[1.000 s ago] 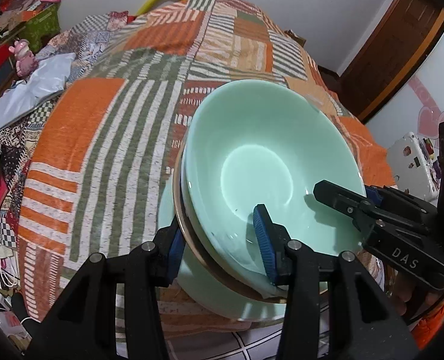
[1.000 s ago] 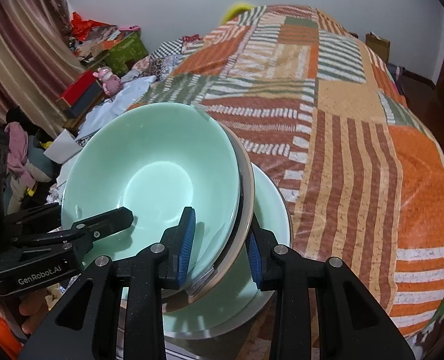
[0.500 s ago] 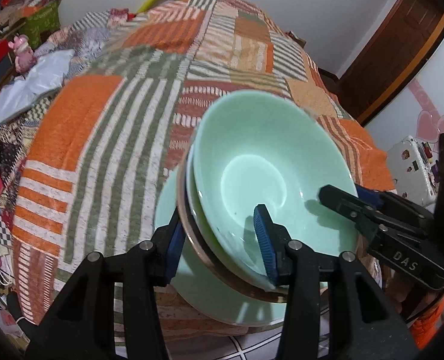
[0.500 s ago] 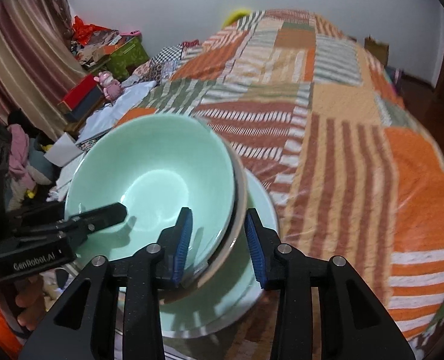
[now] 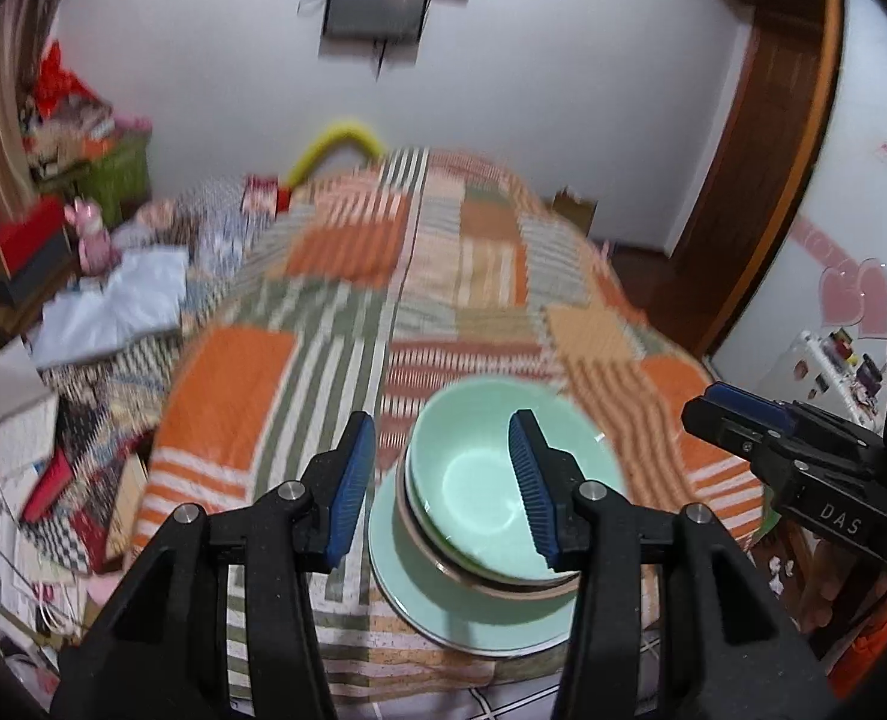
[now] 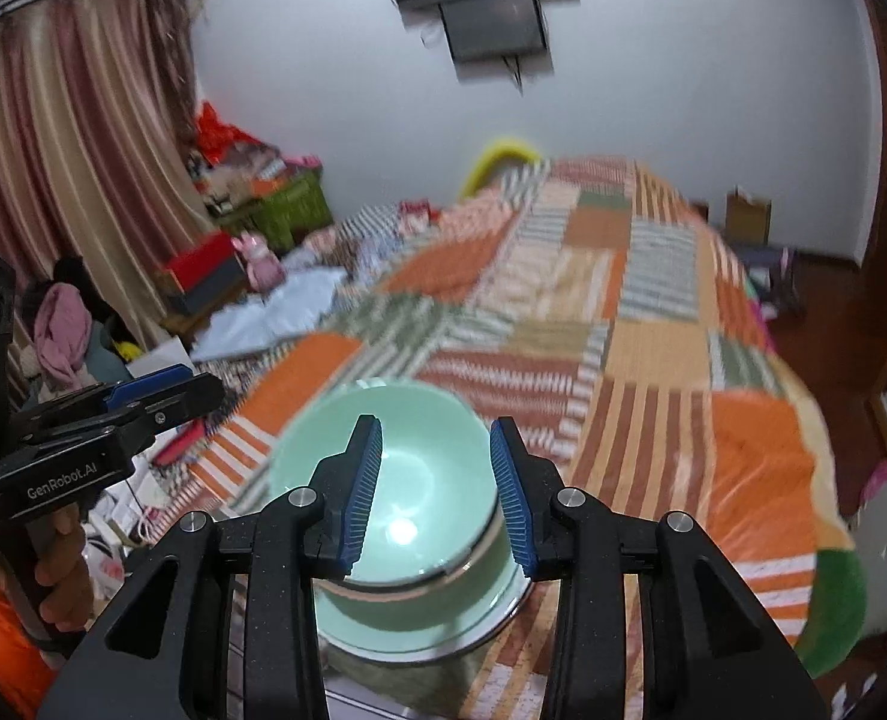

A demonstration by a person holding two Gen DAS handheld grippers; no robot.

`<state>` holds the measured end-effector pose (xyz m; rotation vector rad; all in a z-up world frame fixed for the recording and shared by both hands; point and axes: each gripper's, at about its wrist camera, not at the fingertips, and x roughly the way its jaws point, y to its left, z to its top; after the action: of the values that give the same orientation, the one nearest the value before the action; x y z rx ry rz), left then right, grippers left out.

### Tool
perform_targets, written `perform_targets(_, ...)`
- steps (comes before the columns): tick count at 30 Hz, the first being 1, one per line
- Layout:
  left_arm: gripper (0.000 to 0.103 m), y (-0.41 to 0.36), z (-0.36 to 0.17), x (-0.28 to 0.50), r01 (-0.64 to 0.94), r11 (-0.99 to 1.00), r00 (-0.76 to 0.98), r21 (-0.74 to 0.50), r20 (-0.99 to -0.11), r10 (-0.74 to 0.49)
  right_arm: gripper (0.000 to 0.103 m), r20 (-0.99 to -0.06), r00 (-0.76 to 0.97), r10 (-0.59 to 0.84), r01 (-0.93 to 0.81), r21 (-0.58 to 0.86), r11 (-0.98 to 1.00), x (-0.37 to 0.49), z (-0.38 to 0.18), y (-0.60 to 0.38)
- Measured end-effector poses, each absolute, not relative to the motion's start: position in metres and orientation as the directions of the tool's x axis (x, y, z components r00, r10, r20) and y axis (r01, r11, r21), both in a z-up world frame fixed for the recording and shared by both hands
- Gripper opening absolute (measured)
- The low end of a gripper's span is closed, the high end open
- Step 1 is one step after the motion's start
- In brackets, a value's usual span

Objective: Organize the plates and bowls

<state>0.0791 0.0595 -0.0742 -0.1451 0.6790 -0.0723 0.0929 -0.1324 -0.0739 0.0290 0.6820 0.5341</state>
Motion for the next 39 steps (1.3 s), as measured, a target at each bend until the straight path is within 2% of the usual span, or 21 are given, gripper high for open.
perform_targets(3, 0.046, 0.051, -0.052, 0.059, 0.032, 0.993, 0.836, -0.115, -0.541, -0.090, 0.044, -0.529, 0.690, 0.494, -0.474, 0.185, 0.861, 0.079, -0.055, -0.135)
perform_targets(7, 0.060, 0.048, -0.034, 0.040, 0.041, 0.993, 0.881, -0.110, -0.466, -0.088, 0.050, -0.464, 0.731, 0.501, -0.486, 0.162, 0.859, 0.063, -0.038, -0.136)
perform_targets(9, 0.063, 0.046, -0.027, 0.030, 0.039, 0.994, 0.900, -0.098, -0.430, -0.078, 0.055, -0.436, 0.746, 0.503, -0.489, 0.153, 0.859, 0.057, -0.032, -0.137)
perform_targets(11, 0.070, 0.046, -0.023, 0.022, 0.040, 0.994, 0.912, -0.097, -0.404, -0.077, 0.064, -0.411, 0.763, 0.500, -0.488, 0.141, 0.861, 0.052, -0.028, -0.138)
perform_targets(16, 0.090, 0.044, -0.015, 0.009, 0.025, 0.997, 0.939, -0.074, -0.341, -0.049, 0.078, -0.371, 0.787, 0.493, -0.482, 0.128, 0.867, 0.045, -0.025, -0.138)
perform_targets(19, 0.097, 0.043, -0.012, 0.000, 0.011, 0.998, 0.952, -0.058, -0.303, -0.028, 0.079, -0.356, 0.796, 0.490, -0.484, 0.114, 0.868, 0.042, -0.024, -0.136)
perform_targets(21, 0.099, 0.043, -0.011, -0.003, 0.012, 0.998, 0.956, -0.057, -0.294, -0.029, 0.081, -0.353, 0.796, 0.492, -0.490, 0.103, 0.866, 0.038, -0.024, -0.134)
perform_targets(23, 0.100, 0.044, -0.011, -0.005, 0.013, 0.998, 0.957, -0.057, -0.287, -0.029, 0.090, -0.346, 0.802, 0.488, -0.489, 0.091, 0.868, 0.033, -0.024, -0.132)
perform_targets(29, 0.103, 0.044, -0.012, -0.010, 0.014, 0.998, 0.962, -0.057, -0.270, -0.029, 0.102, -0.311, 0.824, 0.474, -0.476, 0.075, 0.877, 0.026, -0.021, -0.131)
perform_targets(39, 0.103, 0.041, -0.013, -0.015, 0.021, 0.998, 0.966, -0.061, -0.256, -0.036, 0.103, -0.289, 0.847, 0.445, -0.449, 0.058, 0.892, 0.019, -0.020, -0.132)
